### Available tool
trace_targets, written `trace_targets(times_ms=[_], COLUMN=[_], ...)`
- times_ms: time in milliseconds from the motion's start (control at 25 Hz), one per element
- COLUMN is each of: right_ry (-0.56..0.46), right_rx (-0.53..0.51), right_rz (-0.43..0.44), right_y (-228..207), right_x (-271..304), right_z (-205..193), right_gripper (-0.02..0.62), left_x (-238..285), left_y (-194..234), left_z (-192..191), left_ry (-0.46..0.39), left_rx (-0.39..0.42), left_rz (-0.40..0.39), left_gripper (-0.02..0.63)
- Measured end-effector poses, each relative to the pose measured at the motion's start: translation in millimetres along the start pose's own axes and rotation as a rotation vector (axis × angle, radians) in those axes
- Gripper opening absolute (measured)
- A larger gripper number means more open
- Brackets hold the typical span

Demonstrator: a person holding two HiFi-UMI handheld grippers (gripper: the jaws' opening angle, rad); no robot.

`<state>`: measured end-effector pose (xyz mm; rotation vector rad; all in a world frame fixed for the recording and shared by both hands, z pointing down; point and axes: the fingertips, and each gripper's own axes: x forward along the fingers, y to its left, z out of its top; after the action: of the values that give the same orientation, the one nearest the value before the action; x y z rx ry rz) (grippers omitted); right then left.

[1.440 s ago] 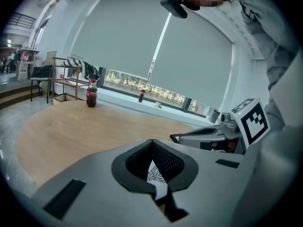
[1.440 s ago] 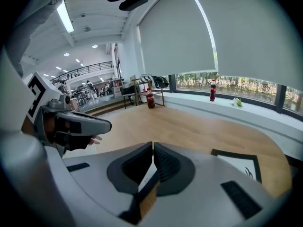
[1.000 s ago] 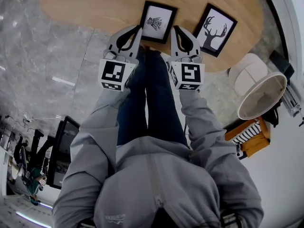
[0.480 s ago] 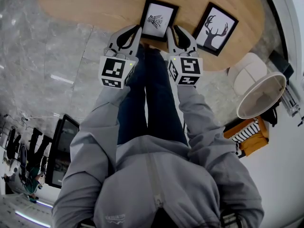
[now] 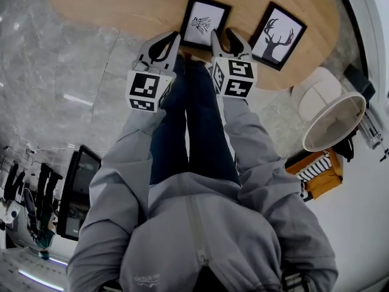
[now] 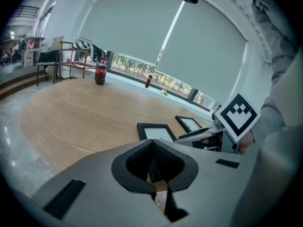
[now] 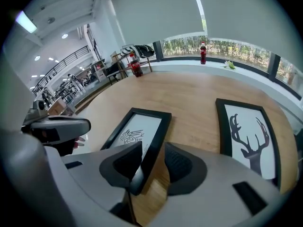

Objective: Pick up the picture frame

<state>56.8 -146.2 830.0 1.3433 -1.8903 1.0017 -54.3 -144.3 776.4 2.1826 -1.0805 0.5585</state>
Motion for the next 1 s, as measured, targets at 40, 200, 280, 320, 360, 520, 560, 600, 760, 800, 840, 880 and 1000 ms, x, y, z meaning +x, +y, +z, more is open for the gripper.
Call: trace_targets(times_ms=[40, 200, 280, 320, 360, 520, 560, 600, 760, 800, 840, 880, 1000], right_ry=[0.012, 0.044, 0.05, 0.05, 0.051, 0.061, 0.064, 0.067, 0.085, 0.088, 0.092, 0.097, 0.11], right_rx=[0.0, -0.006, 0.006, 0.017, 0.025, 0.031, 0.028, 0.023, 0.002, -0.002, -0.007, -0.012, -0.027], right_rz=[-0.006, -0.027, -0.037, -0.041, -0.044, -0.048, -0.048, -0.047, -0.041, -0.04, -0.038, -0.036, -0.031], right_y=[0, 2, 3, 3, 3, 7, 8, 11, 26, 30, 33, 37, 49], right_x=[1, 4, 5, 5, 5, 5, 5, 5, 3, 3, 3, 3, 2], right_z=[-1, -4, -3, -3, -4, -6, -7, -8, -15, -17, -19, -22, -27], right_gripper=[0.153, 0.12, 0.108, 0.105, 0.103, 0.095, 0.095, 0.095, 0.092, 0.092, 0.092, 0.092, 0.091], left_x=[-1, -4, -6, -8, -9, -16, -18, -20, -29, -31, -34, -36, -42], left_y=[1, 3, 4, 5, 7, 11, 12, 13, 17, 18, 20, 21, 24], left_z=[-1, -3, -5, -7, -9, -21, -26, -30, -45, -48, -52, -55, -62], left_ry=[0.0, 0.0, 0.0, 0.0, 0.002, 0.019, 0.025, 0.031, 0.051, 0.055, 0.058, 0.059, 0.061], left_rx=[-0.001, -0.008, -0.013, -0.016, -0.02, -0.043, -0.05, -0.056, -0.08, -0.088, -0.097, -0.106, -0.135], left_rz=[0.001, 0.006, 0.008, 0.01, 0.012, 0.019, 0.022, 0.026, 0.034, 0.035, 0.037, 0.038, 0.039], left_gripper=[0.018, 0.018, 0.018, 0.018, 0.017, 0.018, 0.018, 0.018, 0.018, 0.017, 0.018, 0.018, 0.018])
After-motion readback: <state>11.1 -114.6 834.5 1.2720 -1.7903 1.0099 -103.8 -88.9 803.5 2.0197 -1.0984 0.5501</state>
